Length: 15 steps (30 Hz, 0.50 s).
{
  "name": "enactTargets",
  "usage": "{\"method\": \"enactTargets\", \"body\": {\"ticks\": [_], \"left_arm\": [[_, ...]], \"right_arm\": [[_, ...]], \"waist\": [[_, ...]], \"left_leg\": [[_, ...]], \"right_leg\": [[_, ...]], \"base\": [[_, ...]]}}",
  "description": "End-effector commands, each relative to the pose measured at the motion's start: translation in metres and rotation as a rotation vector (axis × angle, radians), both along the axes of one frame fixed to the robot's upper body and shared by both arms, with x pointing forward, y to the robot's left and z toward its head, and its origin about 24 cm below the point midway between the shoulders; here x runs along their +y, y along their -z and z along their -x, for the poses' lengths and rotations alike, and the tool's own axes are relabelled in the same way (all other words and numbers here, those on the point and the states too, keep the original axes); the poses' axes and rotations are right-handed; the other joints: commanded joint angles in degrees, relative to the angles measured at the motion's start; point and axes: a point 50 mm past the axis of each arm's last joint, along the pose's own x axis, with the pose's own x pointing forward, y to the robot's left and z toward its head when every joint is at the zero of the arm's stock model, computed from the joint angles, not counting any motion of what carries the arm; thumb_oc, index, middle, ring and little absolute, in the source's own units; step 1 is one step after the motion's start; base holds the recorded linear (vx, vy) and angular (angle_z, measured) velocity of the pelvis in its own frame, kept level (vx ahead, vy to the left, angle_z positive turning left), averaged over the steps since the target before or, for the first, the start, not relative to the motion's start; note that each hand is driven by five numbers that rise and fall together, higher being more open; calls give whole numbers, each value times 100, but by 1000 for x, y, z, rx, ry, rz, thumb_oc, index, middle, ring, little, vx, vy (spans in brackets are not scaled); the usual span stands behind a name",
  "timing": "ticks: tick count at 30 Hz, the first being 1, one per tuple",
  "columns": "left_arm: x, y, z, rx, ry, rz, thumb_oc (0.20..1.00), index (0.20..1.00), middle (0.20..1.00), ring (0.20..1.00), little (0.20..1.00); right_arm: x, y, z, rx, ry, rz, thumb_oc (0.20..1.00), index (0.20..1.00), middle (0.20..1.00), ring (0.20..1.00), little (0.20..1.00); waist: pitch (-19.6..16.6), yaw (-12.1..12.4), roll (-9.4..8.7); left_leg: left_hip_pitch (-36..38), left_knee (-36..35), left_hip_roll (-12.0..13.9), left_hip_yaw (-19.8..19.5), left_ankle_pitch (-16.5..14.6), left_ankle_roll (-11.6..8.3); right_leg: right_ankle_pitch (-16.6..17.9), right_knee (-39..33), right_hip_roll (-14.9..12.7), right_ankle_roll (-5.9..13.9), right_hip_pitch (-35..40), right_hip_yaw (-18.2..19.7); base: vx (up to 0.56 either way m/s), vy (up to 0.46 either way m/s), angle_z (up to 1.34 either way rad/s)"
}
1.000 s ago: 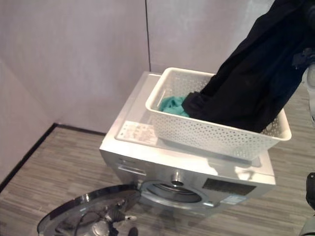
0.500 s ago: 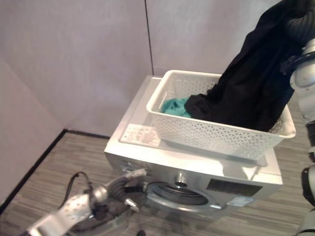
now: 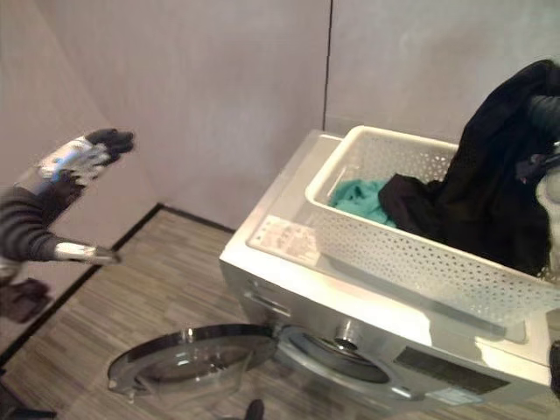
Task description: Grab the laundry basket,head to the washer,open it,put in the laundry and shut it.
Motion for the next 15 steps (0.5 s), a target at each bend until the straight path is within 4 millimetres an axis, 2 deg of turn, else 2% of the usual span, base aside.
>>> {"method": "enactTargets", "body": {"ticks": [1,2,3,4,5,6,7,8,9,10,11,14,15], "left_arm": [[-17,3,-42,-54,-35,1,1000,1000,1000,1000,1000],[-20,3,-46,-58,-27,4,1000,1000,1000,1000,1000],[-44,6,-78,-60,-29,36,1000,1000,1000,1000,1000],[-46,5,-80,-64,-24,39,1000,1000,1000,1000,1000],[-71,0,-102,-81,-17,63,1000,1000,1000,1000,1000],[-73,0,-103,-84,-14,65,1000,1000,1000,1000,1000],[-83,-1,-111,-65,-3,91,1000,1000,1000,1000,1000],[-103,-4,-124,-40,10,124,1000,1000,1000,1000,1000],[-103,-5,-124,-42,12,126,1000,1000,1000,1000,1000],[-112,-10,-131,-40,7,139,1000,1000,1000,1000,1000],[-132,-15,-141,-27,16,165,1000,1000,1000,1000,1000],[-149,-17,-149,-14,12,159,1000,1000,1000,1000,1000],[-163,-21,-155,-21,-4,135,1000,1000,1000,1000,1000]], "right_arm": [[45,-72,-8,-213,-121,26,200,200,200,200,200],[42,-74,-7,-216,-111,31,200,200,200,200,200],[61,-91,-11,-251,-153,33,200,200,200,200,200],[60,-93,-10,-254,-147,36,200,200,200,200,200],[75,-107,-12,-281,-174,45,200,200,200,200,200],[74,-108,-12,-283,-172,48,200,200,200,200,200],[81,-116,-12,-299,-180,61,200,200,200,200,200],[93,-128,-13,-317,-194,74,200,200,200,200,200],[93,-129,-12,-319,-192,76,200,200,200,200,200],[98,-135,-12,-329,-197,83,200,200,200,200,200],[108,-144,-13,-339,-210,99,200,200,200,200,200],[119,-152,-13,-348,-235,107,200,200,200,200,200],[127,-157,-14,-353,-252,108,200,200,200,200,200]], "waist": [[-355,-194,-208],[-338,-143,-190],[-336,-287,-218],[-318,-257,-205],[-309,-350,-219],[-298,-335,-209],[-293,-368,-210],[-297,-429,-220],[-289,-420,-210],[-295,-443,-216],[-304,-484,-227],[-317,-531,-227],[-333,-570,-237]], "left_leg": [[536,28,376,269,-679,-60],[532,28,377,263,-678,-60],[533,28,371,296,-684,-54],[531,28,372,294,-684,-53],[515,28,363,318,-689,-47],[512,28,364,317,-689,-47],[502,28,358,328,-689,-43],[479,28,347,352,-696,-32],[475,28,347,352,-695,-31],[459,28,348,364,-694,-30],[442,28,337,375,-695,-31],[436,28,335,384,-695,-37],[431,28,332,385,-692,-40]], "right_leg": [[273,92,-127,44,-285,-60],[272,94,-127,45,-286,-66],[273,101,-122,36,-316,-6],[272,104,-122,36,-318,-8],[283,110,-121,38,-362,25],[283,112,-120,38,-366,25],[289,114,-126,39,-397,40],[299,118,-122,38,-445,60],[299,119,-122,39,-450,61],[300,121,-123,38,-468,64],[312,113,-124,43,-486,82],[318,108,-125,48,-505,93],[325,110,-124,51,-517,103]], "base": [[0,0,0],[-11,3,-5],[-13,3,-14],[-33,11,-15],[-22,9,-19],[-31,19,-23],[-33,21,-23],[-33,22,-14],[-30,14,-4],[-13,4,-9],[-14,7,-7],[-2,1,-1],[-4,11,-5]]}}
